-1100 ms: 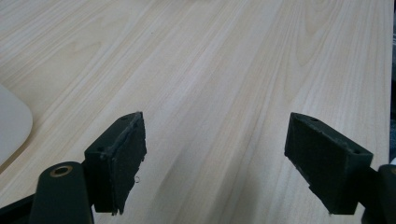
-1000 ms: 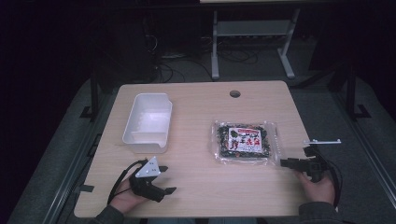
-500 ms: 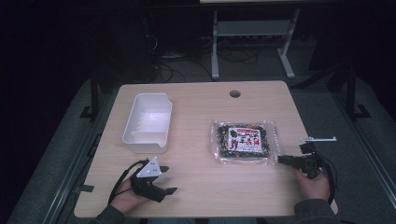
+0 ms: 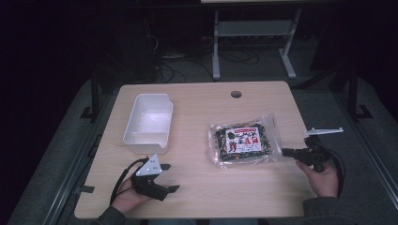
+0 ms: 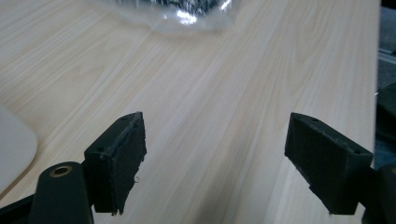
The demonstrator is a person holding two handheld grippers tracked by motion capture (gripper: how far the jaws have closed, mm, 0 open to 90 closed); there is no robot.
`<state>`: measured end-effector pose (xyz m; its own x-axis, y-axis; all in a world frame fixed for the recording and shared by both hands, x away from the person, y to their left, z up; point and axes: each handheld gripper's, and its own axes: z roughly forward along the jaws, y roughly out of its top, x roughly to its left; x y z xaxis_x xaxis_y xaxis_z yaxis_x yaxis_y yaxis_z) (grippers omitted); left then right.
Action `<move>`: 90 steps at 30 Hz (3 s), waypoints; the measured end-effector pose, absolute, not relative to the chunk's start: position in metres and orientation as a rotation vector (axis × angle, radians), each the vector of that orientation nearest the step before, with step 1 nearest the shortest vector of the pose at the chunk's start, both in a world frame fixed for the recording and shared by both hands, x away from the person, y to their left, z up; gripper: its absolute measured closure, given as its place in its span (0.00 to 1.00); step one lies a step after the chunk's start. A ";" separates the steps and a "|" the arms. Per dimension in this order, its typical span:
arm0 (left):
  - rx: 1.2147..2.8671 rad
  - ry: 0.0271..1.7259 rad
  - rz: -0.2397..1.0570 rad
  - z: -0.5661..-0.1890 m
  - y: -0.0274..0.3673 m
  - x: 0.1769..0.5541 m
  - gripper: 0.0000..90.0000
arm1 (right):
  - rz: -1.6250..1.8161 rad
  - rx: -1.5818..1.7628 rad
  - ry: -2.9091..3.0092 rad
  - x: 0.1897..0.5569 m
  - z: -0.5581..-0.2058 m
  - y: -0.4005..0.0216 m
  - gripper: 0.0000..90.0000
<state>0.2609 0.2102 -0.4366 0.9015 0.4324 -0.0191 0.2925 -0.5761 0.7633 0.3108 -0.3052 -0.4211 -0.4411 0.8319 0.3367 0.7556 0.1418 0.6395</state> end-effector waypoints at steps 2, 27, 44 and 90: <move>2.220 0.505 0.214 -0.433 0.206 0.261 0.22 | 1.213 1.548 2.316 0.310 -0.410 -0.303 1.00; 2.130 0.568 -0.013 -0.441 0.165 0.313 0.23 | 1.393 0.887 2.614 0.316 -0.316 -0.238 1.00; 2.108 0.509 -0.170 -0.450 0.156 0.321 0.58 | 1.430 0.713 2.588 0.317 -0.285 -0.216 1.00; 2.112 0.414 -0.068 -0.442 0.162 0.304 0.82 | 1.738 1.038 2.433 0.317 -0.404 -0.206 0.40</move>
<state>0.3037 0.1624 -0.4419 0.9412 0.2658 -0.2084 0.3184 -0.4926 0.8099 0.3168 -0.2065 -0.4043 -0.7848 0.4910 0.3783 0.5170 0.1819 0.8365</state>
